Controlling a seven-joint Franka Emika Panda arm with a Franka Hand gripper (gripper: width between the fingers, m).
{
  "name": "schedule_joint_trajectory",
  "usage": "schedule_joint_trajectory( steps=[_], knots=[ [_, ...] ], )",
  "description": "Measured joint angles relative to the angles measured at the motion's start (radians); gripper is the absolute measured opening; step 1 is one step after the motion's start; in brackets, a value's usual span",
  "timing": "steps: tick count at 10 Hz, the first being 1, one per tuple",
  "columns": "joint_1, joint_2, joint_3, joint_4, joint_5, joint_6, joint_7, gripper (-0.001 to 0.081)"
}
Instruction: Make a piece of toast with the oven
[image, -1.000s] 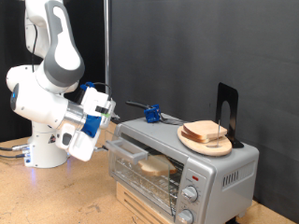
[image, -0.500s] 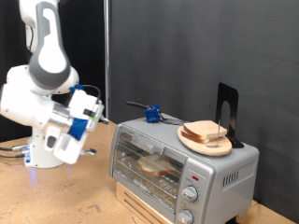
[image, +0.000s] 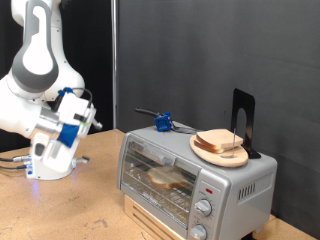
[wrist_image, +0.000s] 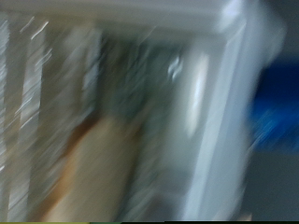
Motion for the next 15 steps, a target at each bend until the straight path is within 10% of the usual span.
schedule_joint_trajectory(
  steps=[3,7,11,15],
  knots=[
    [0.005,0.068,0.008,0.15,-0.03,-0.1,0.119,0.0809],
    [0.017,0.173,0.055,0.253,0.175,0.091,0.158,0.0809],
    [0.016,0.236,0.062,0.328,0.106,-0.054,0.202,0.0809],
    [0.059,0.371,0.128,0.453,0.278,0.163,0.302,0.0809]
  ],
)
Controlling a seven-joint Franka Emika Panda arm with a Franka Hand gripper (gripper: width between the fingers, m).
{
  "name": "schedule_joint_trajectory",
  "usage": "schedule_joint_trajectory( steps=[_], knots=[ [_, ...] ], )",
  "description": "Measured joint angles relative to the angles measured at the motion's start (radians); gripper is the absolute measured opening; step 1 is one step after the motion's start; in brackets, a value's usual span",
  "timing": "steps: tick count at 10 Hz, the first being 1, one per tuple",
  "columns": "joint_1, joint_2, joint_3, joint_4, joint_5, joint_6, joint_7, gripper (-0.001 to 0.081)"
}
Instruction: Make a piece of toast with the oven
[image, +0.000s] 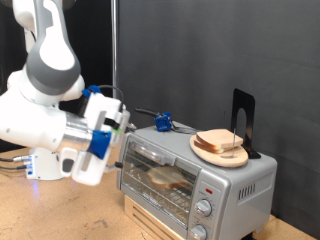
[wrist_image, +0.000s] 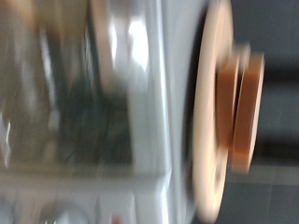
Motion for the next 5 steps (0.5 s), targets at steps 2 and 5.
schedule_joint_trajectory(
  steps=[2,5],
  knots=[
    [0.012,0.015,0.008,0.01,0.03,0.042,-0.001,0.0809],
    [0.008,0.07,0.012,0.11,-0.073,-0.146,0.098,0.0809]
  ],
)
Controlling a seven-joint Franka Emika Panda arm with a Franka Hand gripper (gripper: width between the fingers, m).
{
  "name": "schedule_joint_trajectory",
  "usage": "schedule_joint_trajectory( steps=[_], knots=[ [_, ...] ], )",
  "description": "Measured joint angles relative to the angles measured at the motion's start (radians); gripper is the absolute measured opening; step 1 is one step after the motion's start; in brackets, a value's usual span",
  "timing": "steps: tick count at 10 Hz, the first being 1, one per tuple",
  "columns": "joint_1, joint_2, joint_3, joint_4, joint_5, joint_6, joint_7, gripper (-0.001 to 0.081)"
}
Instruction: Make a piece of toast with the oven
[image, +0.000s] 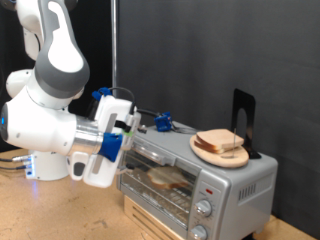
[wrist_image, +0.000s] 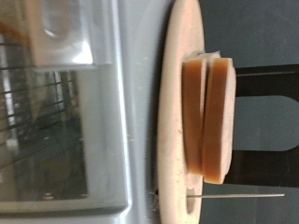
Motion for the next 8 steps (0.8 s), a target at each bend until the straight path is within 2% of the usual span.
schedule_joint_trajectory(
  steps=[2,4,6,8],
  knots=[
    [0.011,0.1,0.013,0.131,-0.04,-0.043,0.052,0.0809],
    [0.033,0.175,0.017,0.216,-0.038,0.009,0.063,0.0809],
    [0.029,0.175,0.017,0.213,-0.021,-0.023,0.052,0.0809],
    [0.027,0.206,0.029,0.245,0.074,-0.038,-0.01,0.0809]
  ],
)
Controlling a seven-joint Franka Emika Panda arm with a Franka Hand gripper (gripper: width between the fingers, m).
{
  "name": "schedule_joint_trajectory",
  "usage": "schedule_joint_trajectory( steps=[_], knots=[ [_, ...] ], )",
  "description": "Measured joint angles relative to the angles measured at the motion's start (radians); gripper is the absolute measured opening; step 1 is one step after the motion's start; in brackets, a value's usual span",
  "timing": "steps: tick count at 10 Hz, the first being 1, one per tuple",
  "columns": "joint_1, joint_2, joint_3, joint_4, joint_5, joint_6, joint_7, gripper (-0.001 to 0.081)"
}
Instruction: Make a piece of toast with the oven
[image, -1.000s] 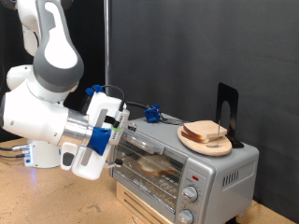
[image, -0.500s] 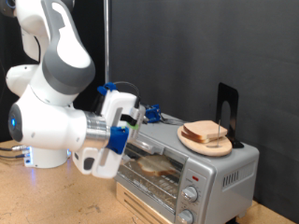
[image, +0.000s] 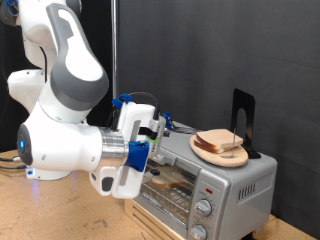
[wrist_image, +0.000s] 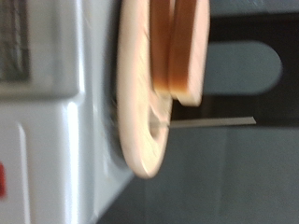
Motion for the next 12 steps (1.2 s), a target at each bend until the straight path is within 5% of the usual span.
schedule_joint_trajectory(
  steps=[5,12],
  knots=[
    [0.031,0.22,0.013,0.217,0.027,0.073,-0.068,0.0809],
    [0.033,0.426,-0.008,0.343,-0.002,0.14,-0.142,0.0809]
  ],
)
